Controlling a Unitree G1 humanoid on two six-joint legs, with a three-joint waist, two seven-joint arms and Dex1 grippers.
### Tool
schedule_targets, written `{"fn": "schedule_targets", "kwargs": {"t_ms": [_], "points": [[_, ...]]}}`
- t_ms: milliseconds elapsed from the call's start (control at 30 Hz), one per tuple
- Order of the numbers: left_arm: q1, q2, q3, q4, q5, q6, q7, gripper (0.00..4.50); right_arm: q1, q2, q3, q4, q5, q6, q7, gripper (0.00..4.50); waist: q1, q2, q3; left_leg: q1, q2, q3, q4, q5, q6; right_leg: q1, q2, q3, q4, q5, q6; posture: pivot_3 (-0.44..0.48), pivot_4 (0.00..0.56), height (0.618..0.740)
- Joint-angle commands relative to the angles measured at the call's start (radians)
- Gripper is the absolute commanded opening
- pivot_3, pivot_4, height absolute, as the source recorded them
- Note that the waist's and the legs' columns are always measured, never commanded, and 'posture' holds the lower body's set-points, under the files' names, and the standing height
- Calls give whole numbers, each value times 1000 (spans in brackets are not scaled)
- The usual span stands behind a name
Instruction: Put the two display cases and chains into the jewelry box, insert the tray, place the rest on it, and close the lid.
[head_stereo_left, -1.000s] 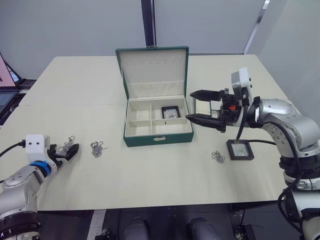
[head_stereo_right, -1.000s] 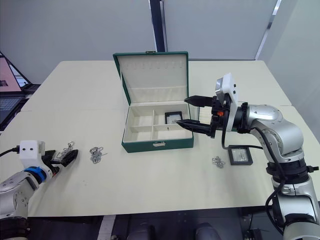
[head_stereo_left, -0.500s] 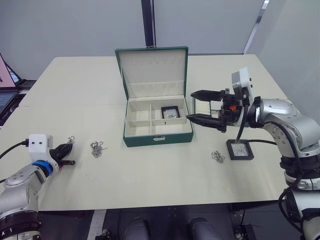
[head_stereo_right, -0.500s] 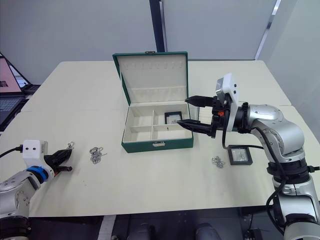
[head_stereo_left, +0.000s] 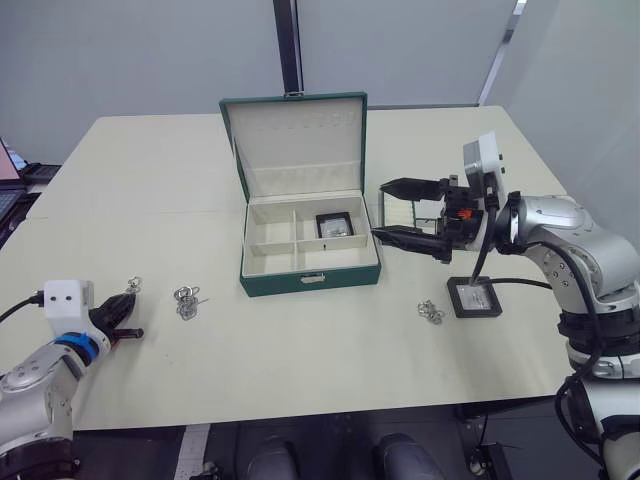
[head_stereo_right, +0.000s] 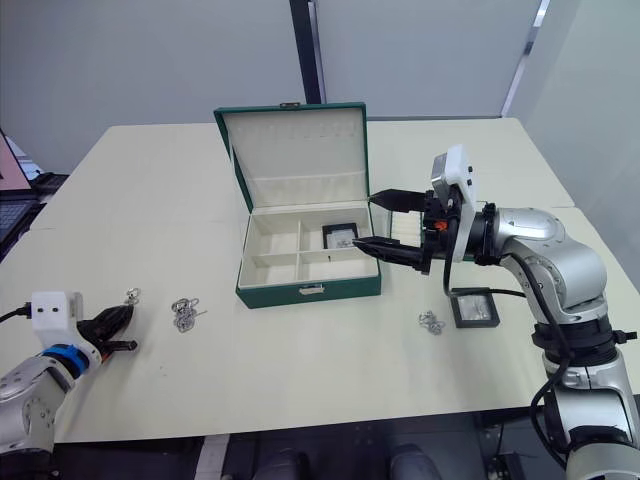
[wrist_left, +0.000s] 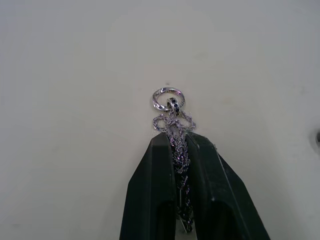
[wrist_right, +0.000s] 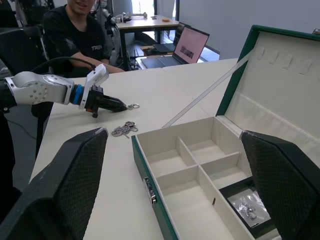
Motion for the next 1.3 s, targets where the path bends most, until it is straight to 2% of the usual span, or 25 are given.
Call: {"fn": "schedule_targets", "kwargs": {"t_ms": [33, 233, 600, 767, 867, 1133, 1300], "points": [[37, -2, 46, -84, -41, 46, 6, 66, -39, 11, -29, -17, 34, -6, 15, 4500, 0, -1, 1, 0, 0, 0, 0, 0, 0, 0, 0, 0, 0, 0, 0, 0, 150, 740], [60, 11, 107, -240, -119, 132, 32, 66, -52, 18, -7, 10, 14, -20, 43, 4500, 4, -10, 3, -1, 0, -1, 1, 0, 0, 0, 0, -2, 0, 0, 0, 0, 150, 740], [49, 27, 169, -398, -194, 247, 69, 66, -58, 31, 1, 32, -3, -29, 70, 4500, 4, -10, 4, -1, 0, -1, 0, 0, 0, 0, -1, -2, -1, 0, 0, 0, 150, 740], [28, 58, 177, -448, -224, 289, 65, 66, -49, 30, 1, 31, -7, -38, 70, 4500, 4, -11, 4, -1, 0, -1, 0, 0, 0, 0, -1, -2, -1, 0, 0, 0, 150, 740], [14, 108, 177, -466, -235, 311, 37, 66, -51, 31, -7, 31, -8, -46, 62, 4500, 4, -11, 4, -1, 0, -1, 0, 0, 0, 0, 0, -2, -1, 0, 0, 0, 150, 740], [-111, 236, 135, -502, -287, 385, -31, 66, -71, 44, -48, 28, 18, -40, 10, 4500, 4, -12, 5, -1, 0, -1, 0, 0, 0, 0, -1, -1, -1, 0, 0, 0, 150, 740], [-260, 230, 75, -552, -364, 474, 6, 66, -76, 37, -64, 36, 8, -55, -2, 4500, 9, -12, 6, -2, 0, -1, 1, 0, 0, 0, -1, -2, -1, 0, 0, 0, 150, 740]]}}
